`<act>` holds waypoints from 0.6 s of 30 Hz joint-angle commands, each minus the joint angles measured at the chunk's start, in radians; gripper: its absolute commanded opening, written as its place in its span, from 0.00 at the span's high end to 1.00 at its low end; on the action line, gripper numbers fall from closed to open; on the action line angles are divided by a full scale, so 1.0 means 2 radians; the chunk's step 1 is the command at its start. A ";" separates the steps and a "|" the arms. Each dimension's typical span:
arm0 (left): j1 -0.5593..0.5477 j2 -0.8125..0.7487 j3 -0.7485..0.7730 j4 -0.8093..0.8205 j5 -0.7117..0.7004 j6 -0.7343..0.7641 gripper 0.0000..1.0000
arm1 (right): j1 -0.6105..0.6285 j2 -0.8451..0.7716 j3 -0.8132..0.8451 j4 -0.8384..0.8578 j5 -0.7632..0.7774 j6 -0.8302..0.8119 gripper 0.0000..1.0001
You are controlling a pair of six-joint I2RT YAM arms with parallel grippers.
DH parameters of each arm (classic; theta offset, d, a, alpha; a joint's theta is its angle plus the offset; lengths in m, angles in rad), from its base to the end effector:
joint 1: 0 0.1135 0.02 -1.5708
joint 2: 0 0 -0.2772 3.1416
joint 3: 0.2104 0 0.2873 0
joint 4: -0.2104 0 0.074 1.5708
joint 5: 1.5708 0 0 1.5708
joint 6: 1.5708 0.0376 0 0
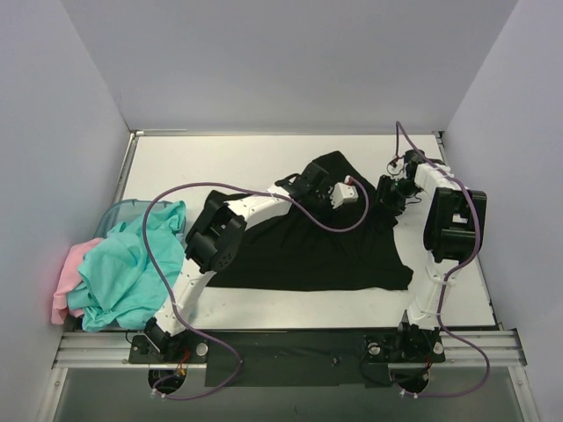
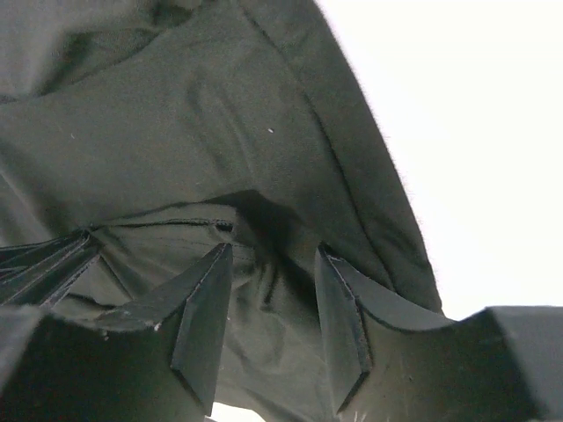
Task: Fold and stack the t-shirts
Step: Fold the flattened tshirt in 1/3 of the way
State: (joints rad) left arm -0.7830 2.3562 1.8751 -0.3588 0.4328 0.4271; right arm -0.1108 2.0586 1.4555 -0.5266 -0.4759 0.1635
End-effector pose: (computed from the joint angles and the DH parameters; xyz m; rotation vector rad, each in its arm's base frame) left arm 0.3894 -0.4098 0.1522 1.5387 1.8682 -0.6852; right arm 0.4603 -0.0339 0.1513 0.2189 2.6365 0.6561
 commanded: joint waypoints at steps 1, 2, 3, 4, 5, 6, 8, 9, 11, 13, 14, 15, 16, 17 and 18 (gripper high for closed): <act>0.001 -0.025 0.019 -0.005 -0.002 0.001 0.75 | -0.002 -0.059 0.028 -0.022 0.034 0.009 0.61; 0.001 -0.025 0.020 -0.005 -0.008 0.002 0.75 | -0.002 -0.067 0.028 -0.027 0.054 0.013 0.61; 0.002 -0.025 0.020 -0.008 -0.010 0.002 0.76 | -0.001 -0.086 0.026 -0.032 0.062 0.016 0.61; 0.002 -0.028 0.020 -0.011 -0.011 0.004 0.76 | -0.001 -0.095 0.014 -0.033 0.078 0.026 0.62; 0.002 -0.028 0.022 -0.016 -0.012 0.003 0.76 | 0.002 -0.114 0.006 -0.034 0.089 0.033 0.64; 0.001 -0.031 0.023 -0.018 -0.007 0.002 0.76 | 0.004 -0.123 -0.018 -0.034 0.107 0.045 0.67; 0.001 -0.034 0.032 -0.022 -0.002 -0.007 0.72 | 0.010 -0.146 -0.060 -0.034 0.127 0.059 0.82; 0.001 -0.035 0.040 -0.024 -0.002 -0.021 0.70 | 0.015 -0.158 -0.083 -0.030 0.129 0.062 0.88; 0.001 -0.032 0.056 -0.021 0.003 -0.041 0.67 | 0.021 -0.170 -0.122 -0.014 0.112 0.066 1.00; 0.001 -0.028 0.065 -0.017 0.008 -0.053 0.66 | 0.028 -0.171 -0.152 0.009 0.087 0.075 1.00; 0.000 -0.023 0.066 -0.015 0.011 -0.059 0.66 | 0.029 -0.170 -0.159 0.017 0.071 0.078 1.00; -0.002 -0.021 0.066 -0.013 0.011 -0.059 0.66 | 0.029 -0.163 -0.172 0.030 0.065 0.087 1.00; -0.005 -0.020 0.064 -0.013 0.009 -0.056 0.66 | 0.029 -0.159 -0.177 0.037 0.059 0.090 1.00; -0.006 -0.019 0.062 -0.013 0.009 -0.055 0.65 | 0.029 -0.151 -0.183 0.043 0.060 0.098 1.00; -0.008 -0.019 0.056 -0.012 0.013 -0.056 0.64 | 0.027 -0.147 -0.185 0.045 0.068 0.101 1.00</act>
State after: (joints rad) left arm -0.7860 2.3562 1.9678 -0.3977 0.4267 0.3462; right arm -0.0574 1.7294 1.1198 -0.4789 -0.3210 0.3092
